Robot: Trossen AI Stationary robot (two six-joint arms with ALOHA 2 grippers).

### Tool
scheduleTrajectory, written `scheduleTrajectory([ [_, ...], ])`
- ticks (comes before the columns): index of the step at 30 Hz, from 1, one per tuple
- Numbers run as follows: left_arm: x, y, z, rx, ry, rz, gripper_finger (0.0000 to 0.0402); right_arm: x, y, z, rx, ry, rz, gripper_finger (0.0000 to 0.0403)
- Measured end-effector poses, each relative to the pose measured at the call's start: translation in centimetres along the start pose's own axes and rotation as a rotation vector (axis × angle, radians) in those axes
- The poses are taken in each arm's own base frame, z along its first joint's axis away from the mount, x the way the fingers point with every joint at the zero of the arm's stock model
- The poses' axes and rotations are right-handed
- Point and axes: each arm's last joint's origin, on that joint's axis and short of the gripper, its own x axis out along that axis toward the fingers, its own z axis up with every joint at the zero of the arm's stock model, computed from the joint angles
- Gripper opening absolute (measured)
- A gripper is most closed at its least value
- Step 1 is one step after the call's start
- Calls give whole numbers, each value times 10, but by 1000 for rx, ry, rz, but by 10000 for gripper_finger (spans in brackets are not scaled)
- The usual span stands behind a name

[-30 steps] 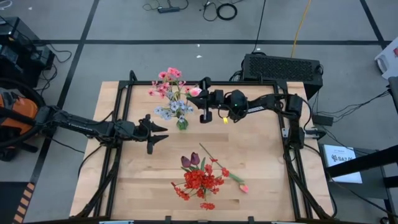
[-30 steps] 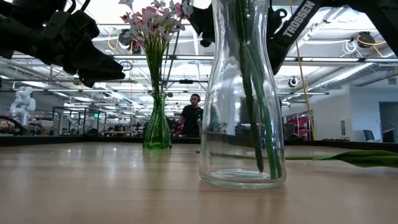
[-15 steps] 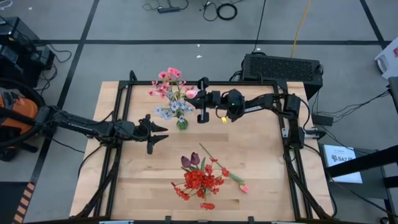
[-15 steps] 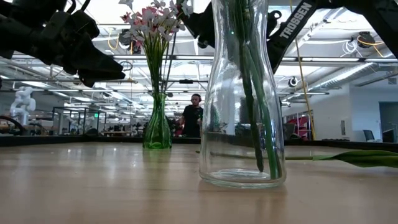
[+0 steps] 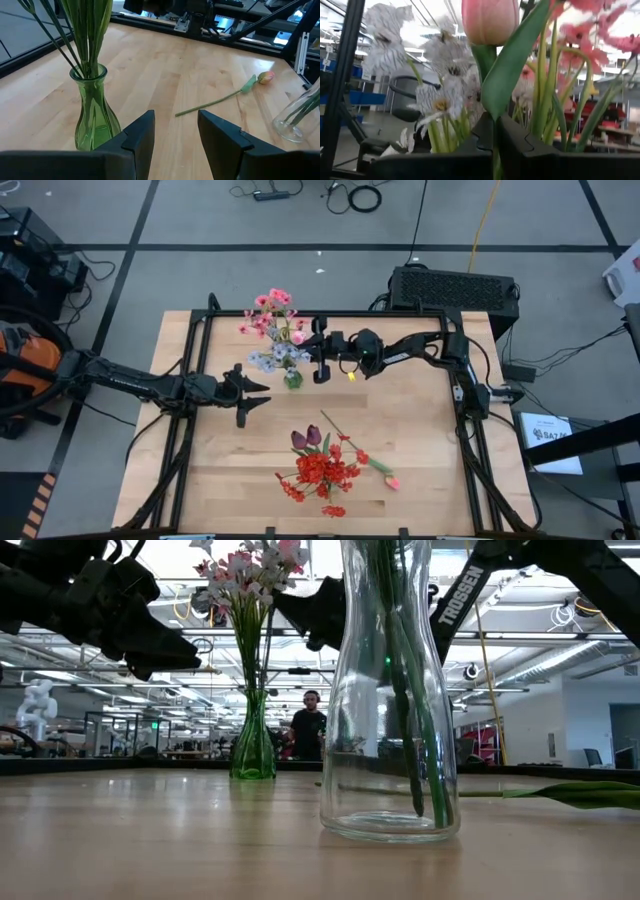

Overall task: Sort flowers into vase by color
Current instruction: Put the top pink tulip into the green vase

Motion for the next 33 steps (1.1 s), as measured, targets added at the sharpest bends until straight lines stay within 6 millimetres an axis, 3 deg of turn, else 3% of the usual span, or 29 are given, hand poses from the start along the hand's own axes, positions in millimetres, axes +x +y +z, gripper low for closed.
scheduleTrajectory([
  [17,0,0,-2,9,17,7,157,-3,0,-25,103,241,-16,0],
  [27,0,0,-2,8,16,8,157,-3,0,-25,180,247,-26,1],
  [33,0,0,-2,5,16,7,157,-2,0,-22,190,250,-25,32],
])
